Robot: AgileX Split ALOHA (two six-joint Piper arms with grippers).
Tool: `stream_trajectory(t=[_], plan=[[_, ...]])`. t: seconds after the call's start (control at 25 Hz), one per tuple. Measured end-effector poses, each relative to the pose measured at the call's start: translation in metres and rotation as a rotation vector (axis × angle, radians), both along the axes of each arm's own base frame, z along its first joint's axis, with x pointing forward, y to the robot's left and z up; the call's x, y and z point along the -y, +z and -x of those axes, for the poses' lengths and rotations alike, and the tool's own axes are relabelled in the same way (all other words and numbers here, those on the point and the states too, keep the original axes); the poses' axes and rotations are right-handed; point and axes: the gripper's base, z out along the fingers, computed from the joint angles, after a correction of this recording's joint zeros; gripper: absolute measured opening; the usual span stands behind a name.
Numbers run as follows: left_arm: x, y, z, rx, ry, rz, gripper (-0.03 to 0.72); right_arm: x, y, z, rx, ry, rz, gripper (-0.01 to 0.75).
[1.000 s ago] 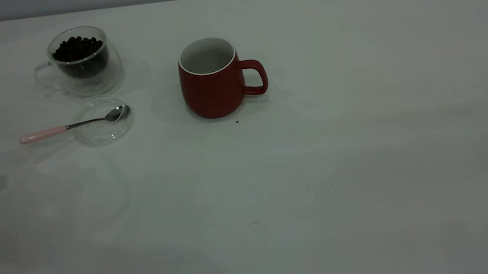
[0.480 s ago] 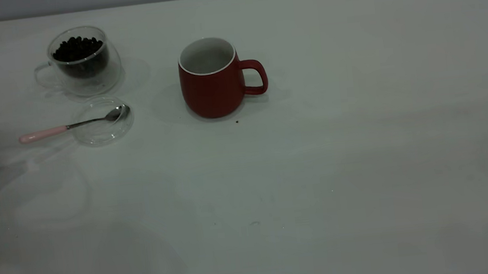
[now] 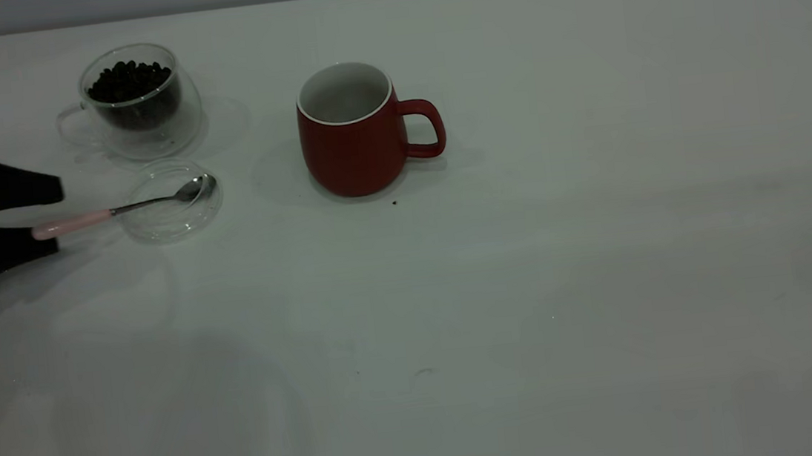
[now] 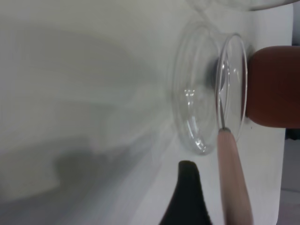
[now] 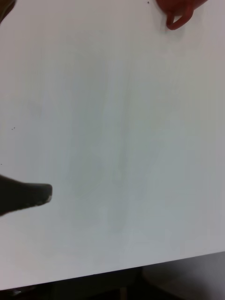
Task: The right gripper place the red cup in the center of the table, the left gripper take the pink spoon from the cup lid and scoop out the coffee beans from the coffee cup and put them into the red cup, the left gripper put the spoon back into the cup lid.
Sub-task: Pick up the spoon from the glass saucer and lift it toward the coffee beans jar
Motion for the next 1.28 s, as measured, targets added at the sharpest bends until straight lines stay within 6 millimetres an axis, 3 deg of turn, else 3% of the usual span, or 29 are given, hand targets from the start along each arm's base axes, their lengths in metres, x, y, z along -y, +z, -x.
stream_trajectory(t=[0.28, 0.4, 0.6, 0.96, 1.12, 1.28], plan=[[0.017, -0.010, -0.003, -0.018, -0.018, 0.026, 0.661, 0.000, 0.000, 0.000, 0.000, 0.000, 0.000, 0.591], [0.018, -0.010, -0.004, -0.016, -0.014, 0.032, 0.617, 0.000, 0.000, 0.000, 0.000, 0.000, 0.000, 0.591], [0.018, -0.008, -0.005, -0.009, -0.008, 0.050, 0.468, 0.000, 0.000, 0.000, 0.000, 0.000, 0.000, 0.591], [0.018, -0.008, -0.005, -0.008, -0.004, 0.053, 0.123, 0.000, 0.000, 0.000, 0.000, 0.000, 0.000, 0.591], [0.014, -0.006, -0.003, -0.013, -0.019, 0.048, 0.114, 0.000, 0.000, 0.000, 0.000, 0.000, 0.000, 0.591], [0.004, 0.008, -0.002, -0.015, -0.038, 0.033, 0.114, 0.000, 0.000, 0.000, 0.000, 0.000, 0.000, 0.591]])
